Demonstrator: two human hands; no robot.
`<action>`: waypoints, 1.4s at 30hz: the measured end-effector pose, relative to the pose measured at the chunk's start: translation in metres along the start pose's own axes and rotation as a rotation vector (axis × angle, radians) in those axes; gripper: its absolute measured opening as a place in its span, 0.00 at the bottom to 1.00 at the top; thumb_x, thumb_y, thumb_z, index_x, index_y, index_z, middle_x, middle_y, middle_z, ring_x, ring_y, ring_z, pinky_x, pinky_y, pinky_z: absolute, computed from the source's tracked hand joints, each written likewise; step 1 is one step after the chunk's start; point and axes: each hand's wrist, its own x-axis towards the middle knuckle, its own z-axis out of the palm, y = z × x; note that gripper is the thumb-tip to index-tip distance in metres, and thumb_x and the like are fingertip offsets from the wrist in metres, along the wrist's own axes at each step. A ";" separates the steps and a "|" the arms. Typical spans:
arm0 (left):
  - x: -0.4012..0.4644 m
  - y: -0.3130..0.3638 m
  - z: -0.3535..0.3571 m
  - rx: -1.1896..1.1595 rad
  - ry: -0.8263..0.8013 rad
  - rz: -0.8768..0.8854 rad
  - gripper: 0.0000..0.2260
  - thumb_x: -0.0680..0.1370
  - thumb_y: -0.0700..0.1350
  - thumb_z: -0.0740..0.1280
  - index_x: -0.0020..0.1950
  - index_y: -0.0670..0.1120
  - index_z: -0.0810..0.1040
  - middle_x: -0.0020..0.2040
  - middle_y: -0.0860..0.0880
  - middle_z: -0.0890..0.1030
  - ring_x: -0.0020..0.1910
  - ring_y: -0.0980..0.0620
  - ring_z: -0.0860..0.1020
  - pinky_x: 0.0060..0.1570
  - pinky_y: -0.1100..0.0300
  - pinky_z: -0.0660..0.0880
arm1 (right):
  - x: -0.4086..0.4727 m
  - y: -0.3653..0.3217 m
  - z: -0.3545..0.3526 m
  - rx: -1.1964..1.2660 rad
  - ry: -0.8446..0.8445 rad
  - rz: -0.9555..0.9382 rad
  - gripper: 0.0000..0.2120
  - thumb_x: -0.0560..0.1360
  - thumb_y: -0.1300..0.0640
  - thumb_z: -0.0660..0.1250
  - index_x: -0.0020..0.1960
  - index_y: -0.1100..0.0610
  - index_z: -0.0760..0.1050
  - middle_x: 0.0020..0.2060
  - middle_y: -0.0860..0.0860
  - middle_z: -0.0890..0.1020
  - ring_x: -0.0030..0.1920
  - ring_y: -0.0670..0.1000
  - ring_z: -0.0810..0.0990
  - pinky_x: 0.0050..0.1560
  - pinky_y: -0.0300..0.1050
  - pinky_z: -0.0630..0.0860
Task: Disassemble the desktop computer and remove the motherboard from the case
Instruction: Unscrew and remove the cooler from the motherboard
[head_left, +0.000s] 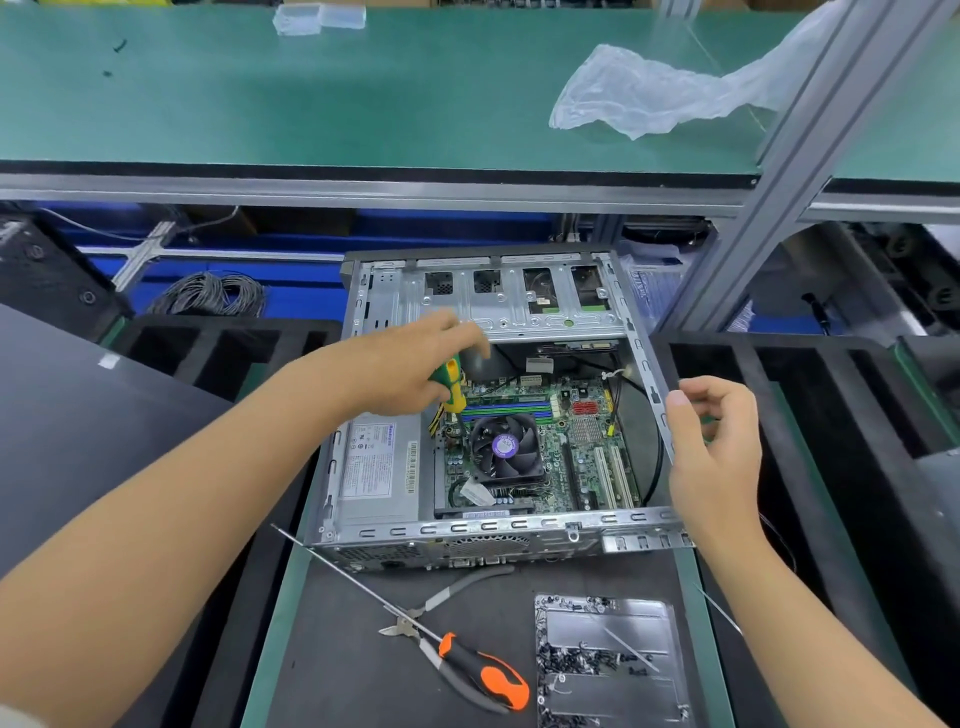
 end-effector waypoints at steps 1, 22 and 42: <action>0.000 0.000 -0.001 -0.015 -0.025 0.016 0.14 0.78 0.45 0.69 0.59 0.59 0.70 0.55 0.56 0.75 0.45 0.57 0.78 0.46 0.54 0.75 | 0.000 0.000 0.000 0.001 0.000 0.003 0.09 0.77 0.47 0.62 0.55 0.49 0.72 0.51 0.52 0.76 0.49 0.48 0.75 0.51 0.43 0.71; -0.006 -0.014 -0.005 -0.250 -0.024 -0.046 0.11 0.77 0.42 0.71 0.52 0.56 0.74 0.37 0.61 0.83 0.32 0.65 0.79 0.33 0.69 0.70 | 0.000 0.002 0.000 0.005 -0.009 -0.009 0.11 0.76 0.51 0.64 0.56 0.53 0.73 0.51 0.52 0.75 0.48 0.45 0.75 0.49 0.39 0.70; -0.009 -0.028 -0.002 -0.364 0.037 -0.039 0.12 0.77 0.43 0.71 0.50 0.59 0.72 0.40 0.57 0.84 0.35 0.57 0.83 0.35 0.57 0.77 | 0.000 0.001 -0.001 0.007 -0.019 -0.003 0.09 0.76 0.52 0.64 0.56 0.52 0.73 0.52 0.53 0.75 0.49 0.46 0.75 0.49 0.35 0.69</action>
